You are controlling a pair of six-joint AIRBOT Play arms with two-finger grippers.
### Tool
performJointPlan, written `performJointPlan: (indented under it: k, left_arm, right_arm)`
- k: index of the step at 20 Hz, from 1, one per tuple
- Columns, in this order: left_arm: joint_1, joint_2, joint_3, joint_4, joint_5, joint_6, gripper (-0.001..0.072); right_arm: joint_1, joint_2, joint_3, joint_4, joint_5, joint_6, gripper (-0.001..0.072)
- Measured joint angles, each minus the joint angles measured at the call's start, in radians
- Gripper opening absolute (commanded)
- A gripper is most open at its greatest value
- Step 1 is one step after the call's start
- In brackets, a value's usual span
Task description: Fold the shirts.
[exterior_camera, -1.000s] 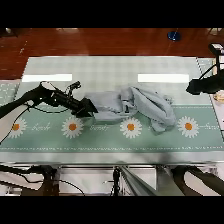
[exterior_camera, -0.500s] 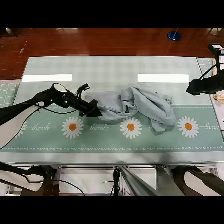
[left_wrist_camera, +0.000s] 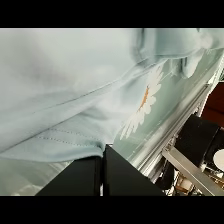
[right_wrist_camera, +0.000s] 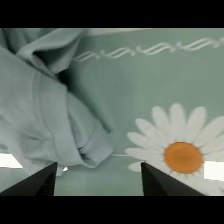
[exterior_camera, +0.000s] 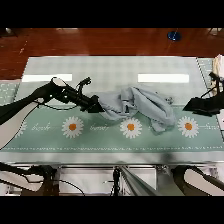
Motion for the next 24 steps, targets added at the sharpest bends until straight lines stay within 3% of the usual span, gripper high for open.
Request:
performJointPlan:
  k: [7, 8, 9, 10, 17, 24]
  left_arm:
    - [0.0, 0.0, 0.003, 0.001, -0.027, 0.006, 0.0032]
    - [0.0, 0.0, 0.003, 0.002, -0.03, 0.006, 0.0032]
    - [0.0, 0.0, 0.003, 0.002, -0.034, 0.007, 0.0032]
    - [0.0, 0.0, 0.003, 0.002, -0.037, 0.007, 0.0032]
    - [0.028, 0.034, 0.009, 0.003, -0.059, 0.008, 0.0029]
    - [0.145, 0.325, 0.224, 0.004, -0.071, 0.007, 0.0029]
  right_arm:
    - [-0.004, -0.045, -0.211, 0.235, -0.042, -0.154, 0.0571]
    - [0.011, -0.061, -0.222, 0.254, -0.051, -0.162, 0.0483]
    - [0.03, -0.078, -0.229, 0.272, -0.063, -0.171, 0.0291]
    - [0.051, -0.091, -0.235, 0.286, -0.078, -0.175, 0.0048]
    - [0.145, -0.05, -0.183, 0.354, -0.14, -0.186, 0.0033]
    - [0.156, 0.216, 0.192, 0.378, -0.152, -0.124, 0.0032]
